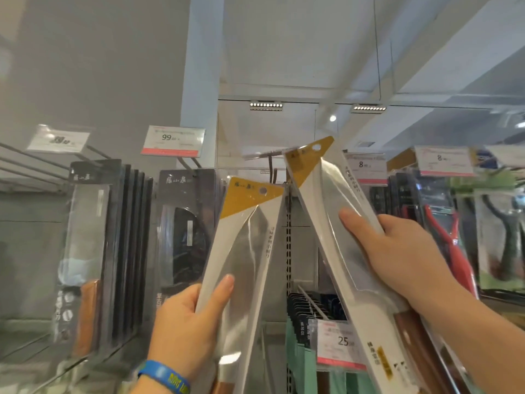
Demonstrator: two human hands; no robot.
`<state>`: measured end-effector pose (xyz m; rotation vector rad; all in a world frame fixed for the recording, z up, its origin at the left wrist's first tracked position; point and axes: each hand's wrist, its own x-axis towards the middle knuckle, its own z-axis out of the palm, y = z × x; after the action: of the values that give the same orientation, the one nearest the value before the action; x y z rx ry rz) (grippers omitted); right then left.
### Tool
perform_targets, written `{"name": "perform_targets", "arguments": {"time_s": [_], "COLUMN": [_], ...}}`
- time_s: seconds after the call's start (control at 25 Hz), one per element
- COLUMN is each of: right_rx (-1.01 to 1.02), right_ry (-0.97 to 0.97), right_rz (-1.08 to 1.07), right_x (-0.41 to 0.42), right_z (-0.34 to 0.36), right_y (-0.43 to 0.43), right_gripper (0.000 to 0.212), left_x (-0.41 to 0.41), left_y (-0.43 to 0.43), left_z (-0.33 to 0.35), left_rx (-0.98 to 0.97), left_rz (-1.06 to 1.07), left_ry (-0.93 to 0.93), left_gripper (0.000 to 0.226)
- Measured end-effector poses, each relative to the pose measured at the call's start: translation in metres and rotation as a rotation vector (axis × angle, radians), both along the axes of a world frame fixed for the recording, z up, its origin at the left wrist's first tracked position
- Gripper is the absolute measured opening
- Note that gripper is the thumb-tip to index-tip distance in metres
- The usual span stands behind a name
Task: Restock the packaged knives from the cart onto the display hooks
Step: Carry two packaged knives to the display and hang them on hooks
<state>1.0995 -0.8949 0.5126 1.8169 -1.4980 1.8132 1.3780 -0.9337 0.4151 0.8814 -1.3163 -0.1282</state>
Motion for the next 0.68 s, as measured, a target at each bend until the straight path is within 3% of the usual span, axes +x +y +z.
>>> {"name": "perform_targets", "arguments": {"time_s": [0.12,0.4,0.68], "right_rx": [-0.022,-0.054,-0.013], "right_ry": [-0.013,-0.018,-0.063], "right_rz": [0.005,-0.002,0.023], "right_x": [0.006,0.012,0.014], "right_z": [0.013,0.027,0.025], "right_y": [0.001,0.004,0.007], "right_gripper": [0.074,0.076,0.065], "left_x": [-0.002,-0.024,-0.027], "left_y": [-0.015,-0.052,-0.061], "left_z": [0.013,0.062,0.054], "left_rx": [0.053,0.082,0.091], "left_rz": [0.045,0.054,-0.005], "left_ry": [-0.037,-0.107,-0.061], "left_gripper": [0.077,0.065,0.065]}}
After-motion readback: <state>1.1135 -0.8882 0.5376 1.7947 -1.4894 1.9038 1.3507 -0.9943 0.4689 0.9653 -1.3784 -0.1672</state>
